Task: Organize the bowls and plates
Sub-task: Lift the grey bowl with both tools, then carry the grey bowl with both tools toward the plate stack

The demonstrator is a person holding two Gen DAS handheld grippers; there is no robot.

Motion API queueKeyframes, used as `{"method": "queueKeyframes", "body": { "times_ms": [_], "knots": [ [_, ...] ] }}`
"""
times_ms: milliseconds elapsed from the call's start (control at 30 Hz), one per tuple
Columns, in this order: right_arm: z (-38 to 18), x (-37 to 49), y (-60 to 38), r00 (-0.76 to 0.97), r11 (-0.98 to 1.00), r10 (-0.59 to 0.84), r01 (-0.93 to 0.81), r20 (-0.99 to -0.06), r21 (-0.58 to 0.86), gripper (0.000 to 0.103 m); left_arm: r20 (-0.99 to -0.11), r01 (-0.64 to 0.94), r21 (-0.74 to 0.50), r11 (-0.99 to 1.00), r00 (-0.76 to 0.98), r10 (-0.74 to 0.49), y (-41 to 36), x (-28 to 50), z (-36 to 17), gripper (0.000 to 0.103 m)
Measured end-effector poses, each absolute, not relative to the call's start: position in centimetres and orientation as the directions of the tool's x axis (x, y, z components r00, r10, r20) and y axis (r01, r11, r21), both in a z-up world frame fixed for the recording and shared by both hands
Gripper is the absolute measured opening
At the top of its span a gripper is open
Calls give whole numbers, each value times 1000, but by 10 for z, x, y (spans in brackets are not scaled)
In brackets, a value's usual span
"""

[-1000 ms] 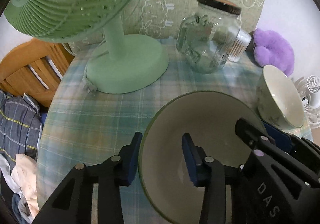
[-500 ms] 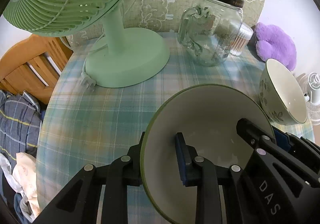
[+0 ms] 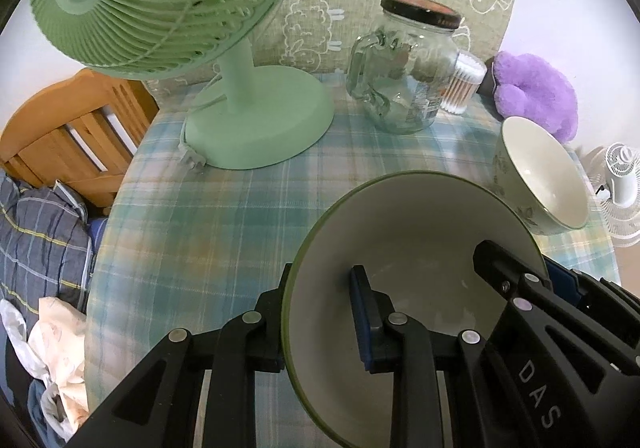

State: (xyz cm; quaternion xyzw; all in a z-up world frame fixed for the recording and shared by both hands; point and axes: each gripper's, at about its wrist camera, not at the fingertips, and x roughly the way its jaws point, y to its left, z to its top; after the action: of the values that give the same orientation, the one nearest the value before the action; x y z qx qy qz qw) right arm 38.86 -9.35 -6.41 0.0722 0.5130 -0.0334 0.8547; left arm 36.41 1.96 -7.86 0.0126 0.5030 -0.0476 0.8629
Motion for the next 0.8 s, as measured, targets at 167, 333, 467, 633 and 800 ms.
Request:
{"method": "queueKeyframes", "body": {
  "times_ms": [167,333,467,633,800],
  "knots": [
    [-52,373,-94,481,988,18,126,-877,89,27,-863,81,-33,996,501,-70,19,349,-68,24],
    [-39,357,-96,492,990,18,114,-871,85,27,-853,63,-38,997,518,-66,17,331,-55,24],
    [-28,343,-98,504,990,24,106,-863,90,27,-846,54,-41,998,530,-63,16,315,-45,24],
    [-13,320,-102,515,992,26,94,-857,86,27,-839,42,-46,998,541,-62,12,294,-32,24],
    [0,298,-108,525,993,31,79,-851,84,27,-833,27,-50,998,551,-56,7,270,-22,24]
  ]
}}
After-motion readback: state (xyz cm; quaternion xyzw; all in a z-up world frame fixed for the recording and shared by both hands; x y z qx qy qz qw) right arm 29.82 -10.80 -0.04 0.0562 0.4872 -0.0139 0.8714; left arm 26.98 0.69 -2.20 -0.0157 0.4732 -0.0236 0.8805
